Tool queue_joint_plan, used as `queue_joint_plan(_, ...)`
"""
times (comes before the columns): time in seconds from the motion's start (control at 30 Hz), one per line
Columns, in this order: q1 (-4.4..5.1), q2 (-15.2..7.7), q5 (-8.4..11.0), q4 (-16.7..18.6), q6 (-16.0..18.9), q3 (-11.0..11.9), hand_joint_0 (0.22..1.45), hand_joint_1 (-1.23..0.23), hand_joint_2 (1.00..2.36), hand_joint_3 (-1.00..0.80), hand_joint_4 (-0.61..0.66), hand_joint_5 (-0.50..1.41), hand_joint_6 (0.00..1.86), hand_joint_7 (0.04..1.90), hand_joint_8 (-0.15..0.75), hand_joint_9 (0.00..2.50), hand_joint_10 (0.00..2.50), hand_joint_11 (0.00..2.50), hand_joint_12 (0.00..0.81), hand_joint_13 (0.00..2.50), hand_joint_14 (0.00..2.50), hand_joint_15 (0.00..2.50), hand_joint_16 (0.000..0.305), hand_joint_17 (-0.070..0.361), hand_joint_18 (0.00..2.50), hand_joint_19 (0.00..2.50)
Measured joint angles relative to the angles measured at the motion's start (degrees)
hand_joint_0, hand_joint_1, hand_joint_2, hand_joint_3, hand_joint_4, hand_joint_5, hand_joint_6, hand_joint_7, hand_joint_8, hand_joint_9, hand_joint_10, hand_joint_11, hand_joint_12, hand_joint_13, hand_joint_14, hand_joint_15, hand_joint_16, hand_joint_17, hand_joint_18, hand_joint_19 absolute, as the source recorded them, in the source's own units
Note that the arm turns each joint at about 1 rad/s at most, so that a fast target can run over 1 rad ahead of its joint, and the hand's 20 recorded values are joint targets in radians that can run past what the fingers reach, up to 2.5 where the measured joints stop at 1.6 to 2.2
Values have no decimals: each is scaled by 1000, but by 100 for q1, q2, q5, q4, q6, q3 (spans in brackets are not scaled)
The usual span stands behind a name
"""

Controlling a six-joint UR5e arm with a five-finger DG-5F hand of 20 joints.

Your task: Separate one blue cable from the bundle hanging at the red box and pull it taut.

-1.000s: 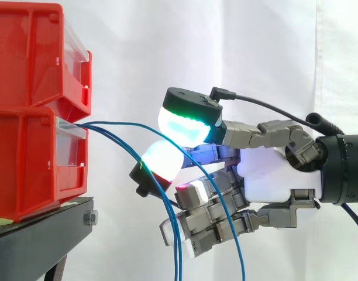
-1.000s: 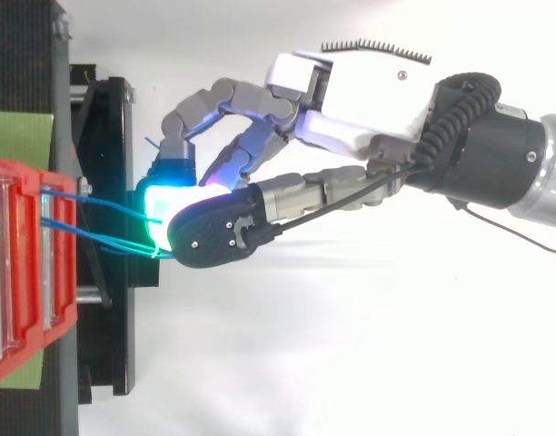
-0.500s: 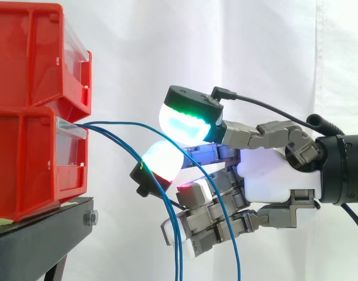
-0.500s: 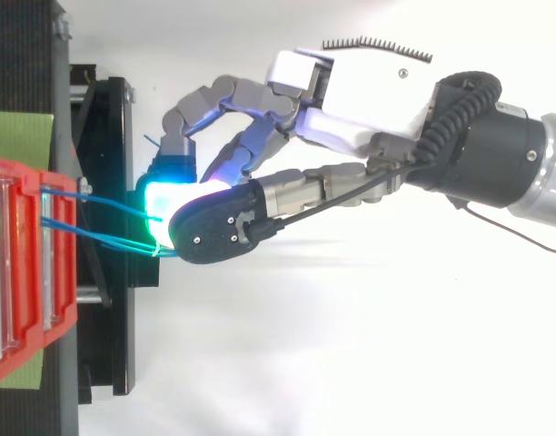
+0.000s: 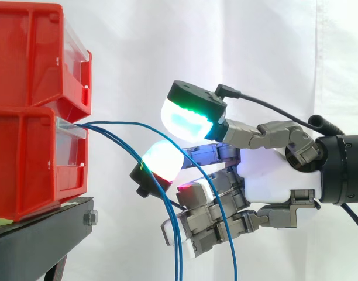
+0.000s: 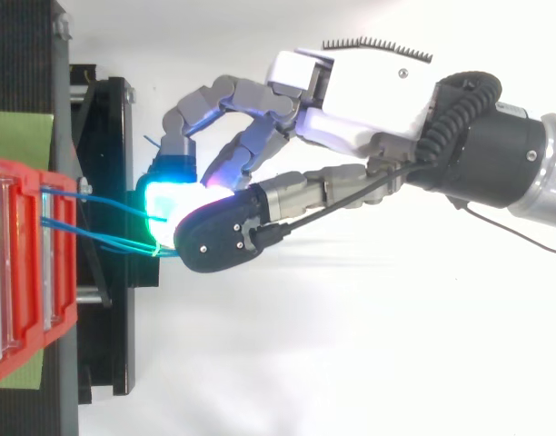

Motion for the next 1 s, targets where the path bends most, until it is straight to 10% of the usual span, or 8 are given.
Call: queue_joint_plan(1.0,-1,0,-3,3,-8,-2,605,-697,1022,-189,16,-159,927,1128,266,1228,21,1290,314,964,22,602,41,91,634,521)
